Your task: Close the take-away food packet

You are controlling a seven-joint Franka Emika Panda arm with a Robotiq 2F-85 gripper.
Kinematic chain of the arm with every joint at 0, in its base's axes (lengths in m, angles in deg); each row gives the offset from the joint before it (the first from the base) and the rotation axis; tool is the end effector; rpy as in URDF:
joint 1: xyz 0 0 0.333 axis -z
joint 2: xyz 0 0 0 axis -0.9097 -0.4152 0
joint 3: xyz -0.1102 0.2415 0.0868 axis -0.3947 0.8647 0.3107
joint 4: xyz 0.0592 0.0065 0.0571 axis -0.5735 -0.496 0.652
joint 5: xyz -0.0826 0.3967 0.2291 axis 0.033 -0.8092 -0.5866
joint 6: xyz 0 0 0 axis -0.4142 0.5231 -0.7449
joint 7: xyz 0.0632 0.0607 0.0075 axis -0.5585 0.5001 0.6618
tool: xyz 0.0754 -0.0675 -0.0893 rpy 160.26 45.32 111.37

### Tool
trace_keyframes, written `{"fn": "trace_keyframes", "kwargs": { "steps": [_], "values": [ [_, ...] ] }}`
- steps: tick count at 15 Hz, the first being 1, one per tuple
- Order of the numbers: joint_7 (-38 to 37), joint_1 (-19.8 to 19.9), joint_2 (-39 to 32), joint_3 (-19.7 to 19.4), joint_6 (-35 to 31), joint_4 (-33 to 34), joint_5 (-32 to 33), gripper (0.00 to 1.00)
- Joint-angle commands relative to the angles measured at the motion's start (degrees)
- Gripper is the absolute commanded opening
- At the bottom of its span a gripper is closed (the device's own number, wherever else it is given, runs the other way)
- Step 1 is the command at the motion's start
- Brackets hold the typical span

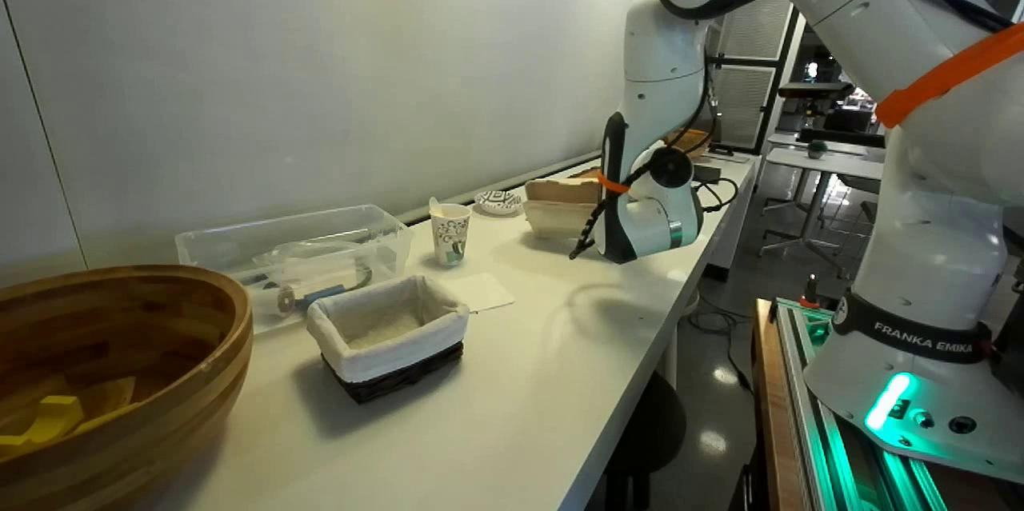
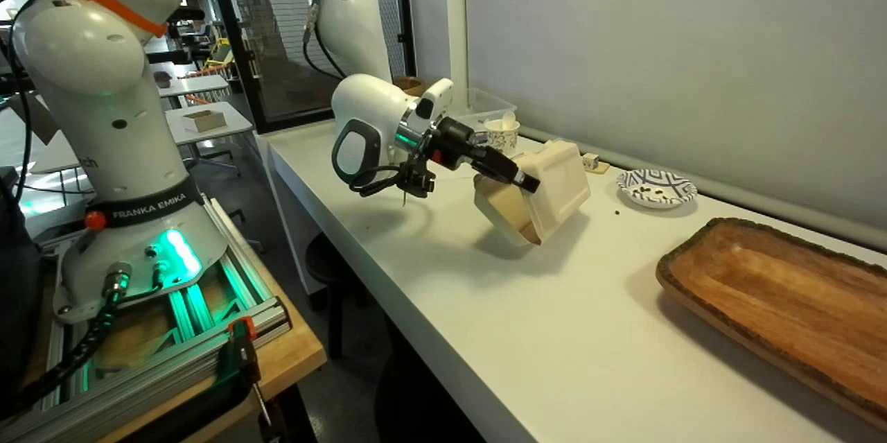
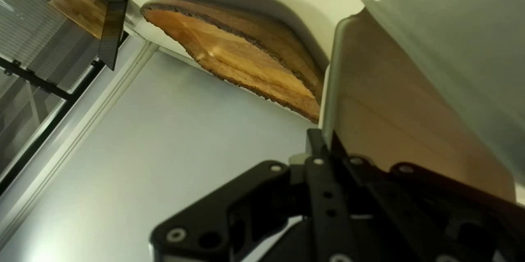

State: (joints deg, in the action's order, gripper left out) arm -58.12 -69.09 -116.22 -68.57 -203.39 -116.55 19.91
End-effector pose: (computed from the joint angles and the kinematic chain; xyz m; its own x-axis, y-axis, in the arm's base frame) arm 0.3534 -0.2926 0.0659 0.6753 0.0088 0.7375 -0.6067 -0.5620 0.5622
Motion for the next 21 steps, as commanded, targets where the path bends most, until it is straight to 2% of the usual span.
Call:
{"fn": "trace_keyframes", "kwargs": {
  "steps": [1,3,4,5,6,7,16,21],
  "values": [
    [2.7,0.2,-5.1,1.8,-2.5,2.6,-3.0,0.01],
    [3.8,-0.2,-6.1,2.0,-2.9,3.2,-3.8,0.01],
    [4.1,-0.3,-6.3,2.2,-3.2,3.5,-3.9,0.06],
    [4.5,-0.6,-6.4,2.4,-3.4,3.5,-3.8,0.25],
    [5.0,-1.1,-5.9,2.7,-3.2,3.4,-3.8,0.31],
    [5.4,-1.6,-5.6,2.9,-3.3,3.3,-3.8,0.32],
    [8.6,-6.9,-1.1,5.9,-2.5,1.9,-3.4,0.99],
    [8.4,-7.0,0.9,7.8,-1.2,1.1,-1.7,1.0]
  ]
}}
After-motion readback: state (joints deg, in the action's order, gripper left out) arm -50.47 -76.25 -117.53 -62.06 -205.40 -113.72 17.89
